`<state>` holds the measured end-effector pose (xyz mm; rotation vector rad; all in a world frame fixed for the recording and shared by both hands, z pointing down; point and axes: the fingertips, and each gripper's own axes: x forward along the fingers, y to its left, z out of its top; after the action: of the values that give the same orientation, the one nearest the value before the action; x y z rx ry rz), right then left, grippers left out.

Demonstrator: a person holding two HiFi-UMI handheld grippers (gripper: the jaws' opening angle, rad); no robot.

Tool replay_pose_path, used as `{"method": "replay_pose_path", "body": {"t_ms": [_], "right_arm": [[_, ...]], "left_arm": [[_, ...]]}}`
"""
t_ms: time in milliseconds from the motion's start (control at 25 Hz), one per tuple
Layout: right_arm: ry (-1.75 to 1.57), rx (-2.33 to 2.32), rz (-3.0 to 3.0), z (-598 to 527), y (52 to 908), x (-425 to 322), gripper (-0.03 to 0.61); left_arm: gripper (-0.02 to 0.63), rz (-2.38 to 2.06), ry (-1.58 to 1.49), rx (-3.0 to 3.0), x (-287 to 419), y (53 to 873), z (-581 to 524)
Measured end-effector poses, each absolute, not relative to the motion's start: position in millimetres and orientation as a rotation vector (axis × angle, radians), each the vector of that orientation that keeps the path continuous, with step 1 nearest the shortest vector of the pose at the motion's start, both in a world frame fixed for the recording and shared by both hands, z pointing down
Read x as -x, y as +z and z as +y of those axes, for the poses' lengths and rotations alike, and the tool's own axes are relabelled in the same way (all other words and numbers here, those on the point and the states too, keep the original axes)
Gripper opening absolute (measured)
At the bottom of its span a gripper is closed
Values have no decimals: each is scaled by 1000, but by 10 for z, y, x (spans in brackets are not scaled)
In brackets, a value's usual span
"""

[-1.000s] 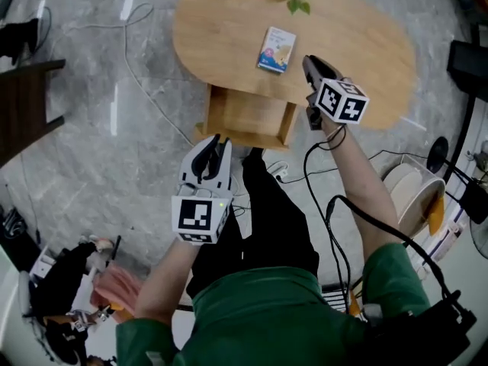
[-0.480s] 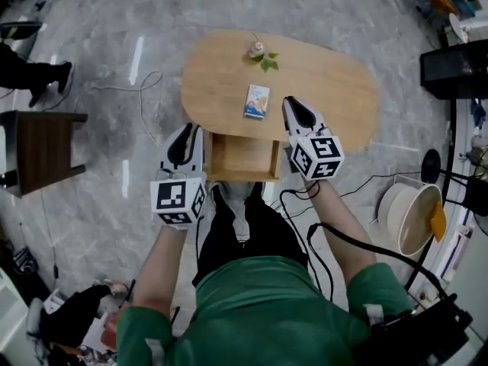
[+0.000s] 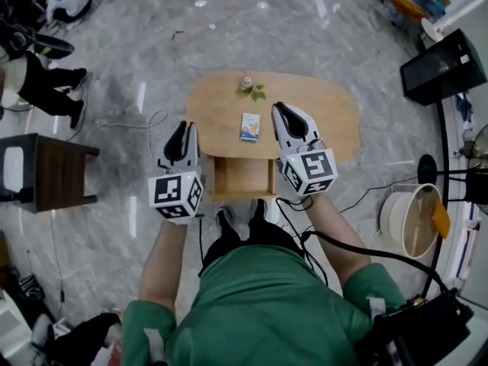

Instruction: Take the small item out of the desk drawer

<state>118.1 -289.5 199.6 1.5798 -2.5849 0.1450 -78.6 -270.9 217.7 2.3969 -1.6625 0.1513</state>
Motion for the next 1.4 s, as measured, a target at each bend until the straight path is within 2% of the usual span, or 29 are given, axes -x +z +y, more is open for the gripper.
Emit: {"method": "replay_pose_path", "body": {"t_ms": [400,640,1400], "right_arm": [[-118,-1675,-2644,-2306,946,-1210,44],[-204,-1728,-2629,-2034,662,-1247,40],[-323,-1810,-2447,-1709,707,-1074,34]], "left_arm": [[75,-1633,-35,-2546,617,1295,-2391],[75,-1606,-106,-2647,520,879,-2253],[75,-1528,-158,-2635,947,984,-2083]]}}
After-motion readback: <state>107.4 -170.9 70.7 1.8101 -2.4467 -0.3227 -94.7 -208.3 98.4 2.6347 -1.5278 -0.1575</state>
